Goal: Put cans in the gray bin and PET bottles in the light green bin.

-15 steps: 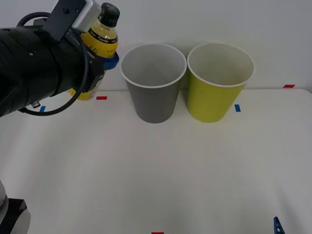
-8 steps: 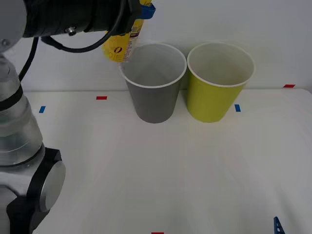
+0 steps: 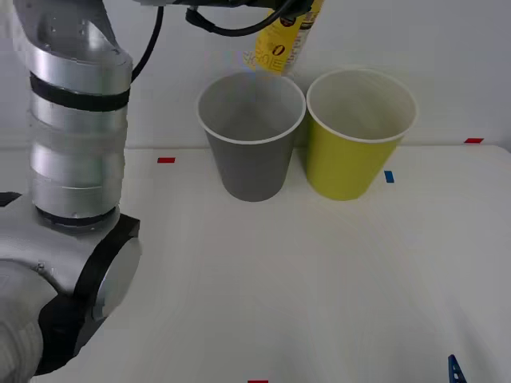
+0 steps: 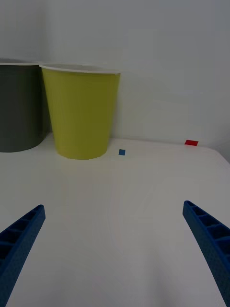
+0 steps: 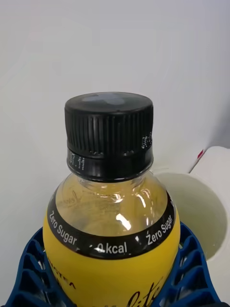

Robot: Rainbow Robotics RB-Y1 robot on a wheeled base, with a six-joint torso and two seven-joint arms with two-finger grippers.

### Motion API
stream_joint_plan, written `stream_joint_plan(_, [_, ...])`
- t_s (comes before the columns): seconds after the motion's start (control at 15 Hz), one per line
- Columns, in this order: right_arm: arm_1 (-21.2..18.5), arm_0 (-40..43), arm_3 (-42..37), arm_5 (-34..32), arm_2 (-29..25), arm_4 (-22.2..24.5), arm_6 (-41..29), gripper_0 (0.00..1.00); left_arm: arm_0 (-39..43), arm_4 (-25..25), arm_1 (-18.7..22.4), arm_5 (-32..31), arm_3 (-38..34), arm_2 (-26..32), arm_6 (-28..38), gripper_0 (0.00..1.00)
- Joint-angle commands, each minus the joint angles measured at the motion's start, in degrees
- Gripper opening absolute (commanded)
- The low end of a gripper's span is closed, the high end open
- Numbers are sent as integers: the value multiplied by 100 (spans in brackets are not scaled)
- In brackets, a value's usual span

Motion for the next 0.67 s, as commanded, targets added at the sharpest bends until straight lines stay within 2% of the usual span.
stream_joint_plan(0.07, [0,0,0,0,0,0,0,100,-475,60,-219,-1202,1188,-443,54,0])
stream_joint_plan(0.27, [0,0,0,0,0,0,0,100,-686,95,-386,-2415,2111,-953,116,0])
stream_joint_plan(0.4, [0,0,0,0,0,0,0,100,-704,403,-483,-3066,2620,-1181,124,0])
stream_joint_plan(0.67, [0,0,0,0,0,0,0,100,-695,464,-729,-4032,3315,-1498,89,0])
